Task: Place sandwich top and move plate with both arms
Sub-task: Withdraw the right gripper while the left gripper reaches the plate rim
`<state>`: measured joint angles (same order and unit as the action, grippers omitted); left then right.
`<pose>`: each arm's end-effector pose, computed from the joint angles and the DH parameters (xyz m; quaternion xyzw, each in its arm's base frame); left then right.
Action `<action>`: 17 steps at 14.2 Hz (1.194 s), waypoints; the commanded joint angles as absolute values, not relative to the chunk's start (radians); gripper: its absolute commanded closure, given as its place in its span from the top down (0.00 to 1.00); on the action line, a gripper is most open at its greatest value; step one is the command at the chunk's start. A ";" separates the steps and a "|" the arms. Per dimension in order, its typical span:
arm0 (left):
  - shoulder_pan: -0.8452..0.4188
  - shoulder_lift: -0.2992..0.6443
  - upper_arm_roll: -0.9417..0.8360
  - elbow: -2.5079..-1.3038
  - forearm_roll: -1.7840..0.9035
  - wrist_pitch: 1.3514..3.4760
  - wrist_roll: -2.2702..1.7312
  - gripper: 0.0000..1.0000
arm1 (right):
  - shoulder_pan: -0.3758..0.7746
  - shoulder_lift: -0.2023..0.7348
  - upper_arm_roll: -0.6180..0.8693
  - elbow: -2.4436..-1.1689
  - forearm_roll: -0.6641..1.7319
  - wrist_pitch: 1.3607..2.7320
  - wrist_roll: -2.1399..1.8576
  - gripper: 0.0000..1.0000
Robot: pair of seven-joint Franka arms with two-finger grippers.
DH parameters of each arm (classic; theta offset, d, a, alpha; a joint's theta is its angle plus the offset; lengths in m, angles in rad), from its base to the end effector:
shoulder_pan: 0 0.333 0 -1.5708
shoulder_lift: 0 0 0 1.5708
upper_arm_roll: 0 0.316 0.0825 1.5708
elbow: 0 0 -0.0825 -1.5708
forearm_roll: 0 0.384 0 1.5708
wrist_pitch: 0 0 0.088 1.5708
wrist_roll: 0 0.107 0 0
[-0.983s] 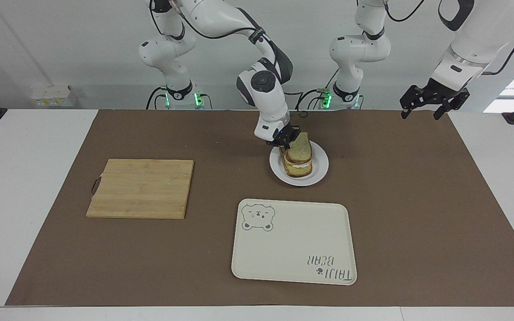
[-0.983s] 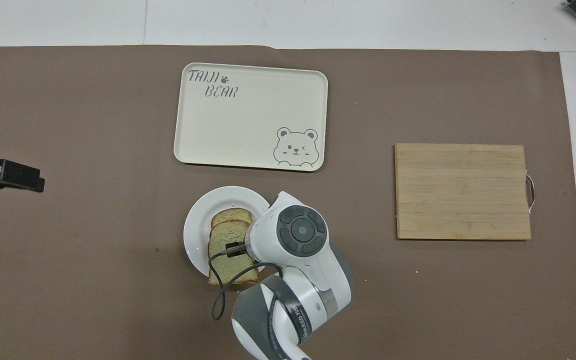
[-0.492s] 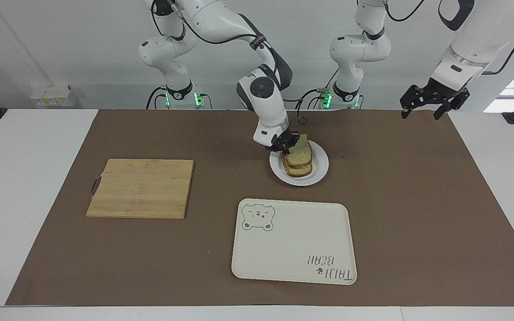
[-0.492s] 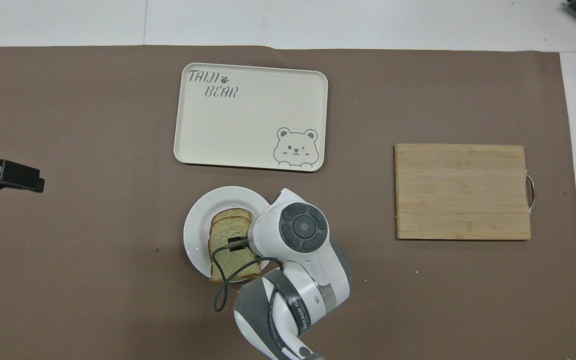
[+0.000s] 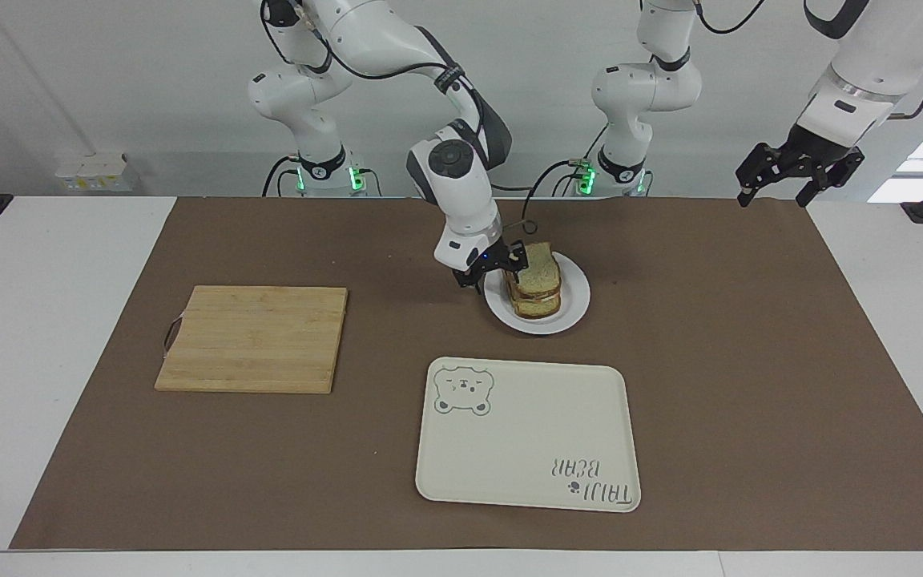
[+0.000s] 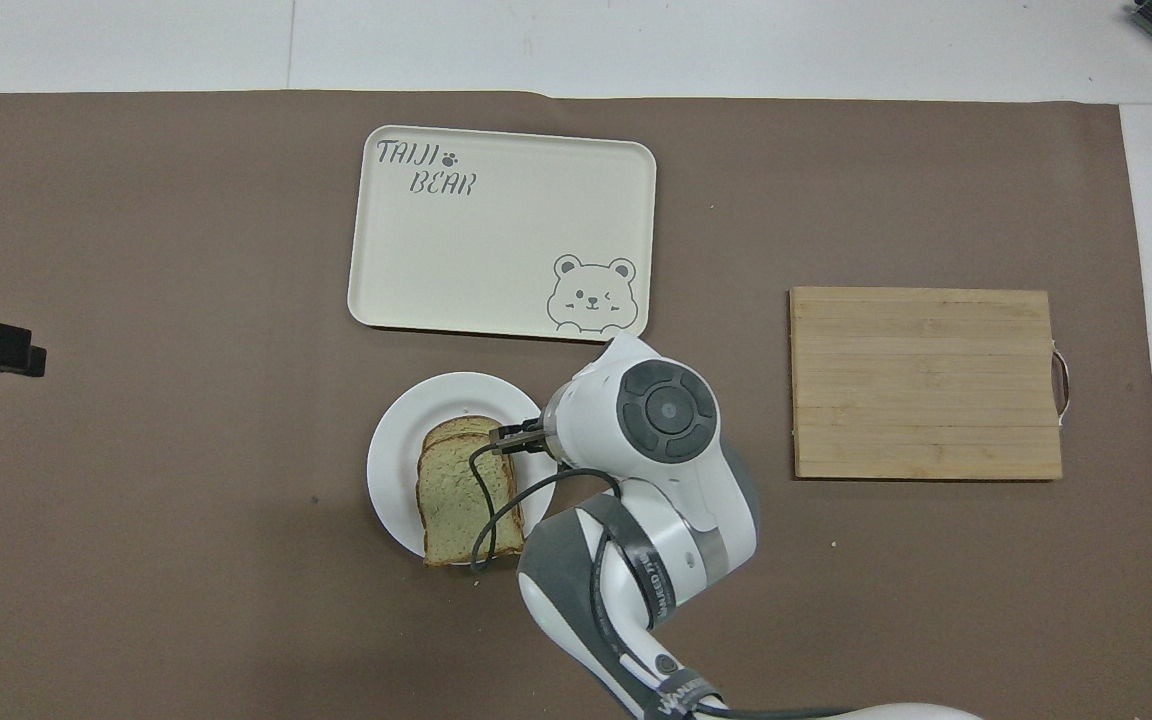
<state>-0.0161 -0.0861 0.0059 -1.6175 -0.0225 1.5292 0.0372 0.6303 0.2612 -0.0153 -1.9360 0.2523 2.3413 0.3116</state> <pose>0.5232 -0.0077 0.6453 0.9996 -0.0242 -0.0009 0.0115 0.5068 0.3633 0.3658 -0.9905 -0.0700 -0.0218 0.1165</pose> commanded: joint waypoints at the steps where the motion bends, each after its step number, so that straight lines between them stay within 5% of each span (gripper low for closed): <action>1: -0.006 -0.098 -0.003 -1.629 -0.012 1.528 0.044 1.00 | 0.551 0.201 -0.006 -1.934 0.171 2.272 0.305 1.00; 17: -0.146 -0.084 -0.017 -2.143 -0.237 1.977 0.105 1.00 | 0.154 -0.003 -0.009 -1.827 0.060 1.800 0.256 1.00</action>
<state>-0.1287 -0.0654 -0.0314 -2.0569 -0.1766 1.9028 0.0528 0.2036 0.0012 -0.0220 -1.8725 0.0772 1.8452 0.2693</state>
